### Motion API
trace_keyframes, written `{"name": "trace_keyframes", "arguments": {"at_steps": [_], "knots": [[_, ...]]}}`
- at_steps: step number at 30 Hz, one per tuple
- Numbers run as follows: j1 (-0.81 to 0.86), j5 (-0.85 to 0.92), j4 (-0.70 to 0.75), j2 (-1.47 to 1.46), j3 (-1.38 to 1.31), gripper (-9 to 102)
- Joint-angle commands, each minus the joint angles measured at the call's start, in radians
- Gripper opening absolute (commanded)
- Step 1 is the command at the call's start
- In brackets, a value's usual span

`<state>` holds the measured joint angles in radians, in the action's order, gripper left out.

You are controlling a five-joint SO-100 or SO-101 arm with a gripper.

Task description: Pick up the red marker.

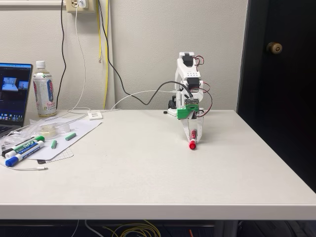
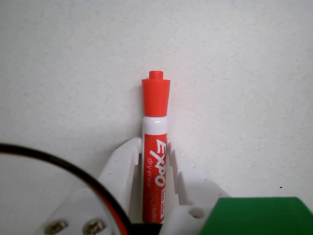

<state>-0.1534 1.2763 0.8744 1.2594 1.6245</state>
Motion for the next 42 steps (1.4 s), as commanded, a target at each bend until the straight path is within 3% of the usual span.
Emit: {"name": "trace_keyframes", "arguments": {"at_steps": [1, 21, 31, 42], "knots": [[-0.011, -0.006, 0.002, 0.029, -0.025, 5], [-0.037, -0.184, 0.066, 0.204, -0.032, 4], [-0.043, -0.423, 0.014, 0.456, -0.034, 4], [0.035, -0.801, -0.060, 0.715, -0.034, 4]]}}
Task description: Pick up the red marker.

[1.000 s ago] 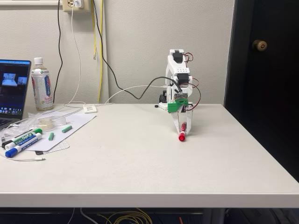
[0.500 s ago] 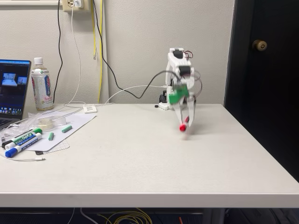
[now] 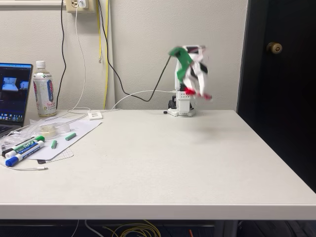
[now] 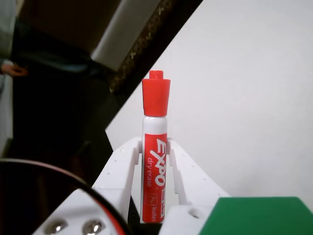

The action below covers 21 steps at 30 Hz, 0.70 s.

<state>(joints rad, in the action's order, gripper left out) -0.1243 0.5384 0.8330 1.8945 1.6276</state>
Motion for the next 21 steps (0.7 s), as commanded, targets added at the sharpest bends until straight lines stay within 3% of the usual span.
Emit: {"name": "trace_keyframes", "arguments": {"at_steps": [1, 14, 21], "knots": [[0.014, -0.083, -0.021, 0.095, -0.037, 4], [0.123, -0.436, -0.006, 0.275, -0.026, 4], [0.160, -0.474, 0.034, 0.342, 0.008, 4]]}}
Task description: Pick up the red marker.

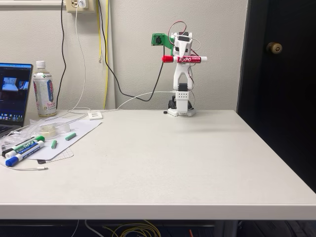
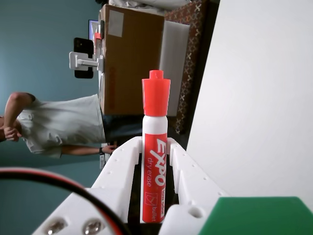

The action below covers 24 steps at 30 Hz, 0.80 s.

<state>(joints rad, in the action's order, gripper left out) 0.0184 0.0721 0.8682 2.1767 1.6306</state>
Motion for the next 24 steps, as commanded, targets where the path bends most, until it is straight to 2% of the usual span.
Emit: {"name": "trace_keyframes", "arguments": {"at_steps": [1, 10, 16, 24], "knots": [[0.025, -0.008, -0.011, 0.083, 0.031, 4], [0.038, -0.008, -0.055, 0.267, 0.215, 4], [0.029, -0.038, -0.150, 0.405, 0.374, 4], [-0.003, -0.081, -0.183, 0.423, 0.383, 4]]}}
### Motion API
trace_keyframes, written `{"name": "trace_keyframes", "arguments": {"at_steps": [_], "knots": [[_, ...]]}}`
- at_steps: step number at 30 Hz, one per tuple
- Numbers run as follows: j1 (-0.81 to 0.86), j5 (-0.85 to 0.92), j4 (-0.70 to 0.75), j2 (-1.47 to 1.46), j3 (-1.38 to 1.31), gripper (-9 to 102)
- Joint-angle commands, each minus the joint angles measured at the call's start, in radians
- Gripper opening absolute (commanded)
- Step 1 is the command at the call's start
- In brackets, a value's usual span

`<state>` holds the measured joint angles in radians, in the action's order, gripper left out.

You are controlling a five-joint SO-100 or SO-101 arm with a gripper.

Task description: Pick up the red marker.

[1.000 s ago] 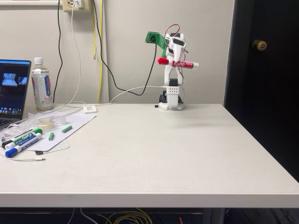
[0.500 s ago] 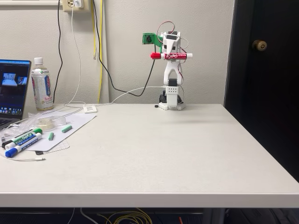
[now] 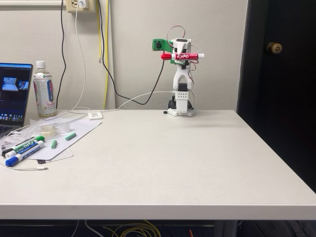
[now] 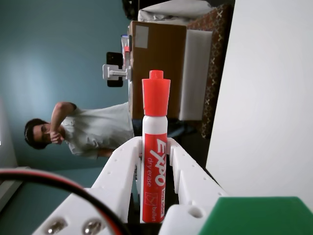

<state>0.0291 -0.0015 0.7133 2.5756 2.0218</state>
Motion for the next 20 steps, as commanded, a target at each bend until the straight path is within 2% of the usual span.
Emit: {"name": "trace_keyframes", "arguments": {"at_steps": [1, 20], "knots": [[-0.020, -0.008, -0.031, 0.025, -0.006, 4], [-0.069, 0.017, -0.034, 0.046, 0.026, 4]]}}
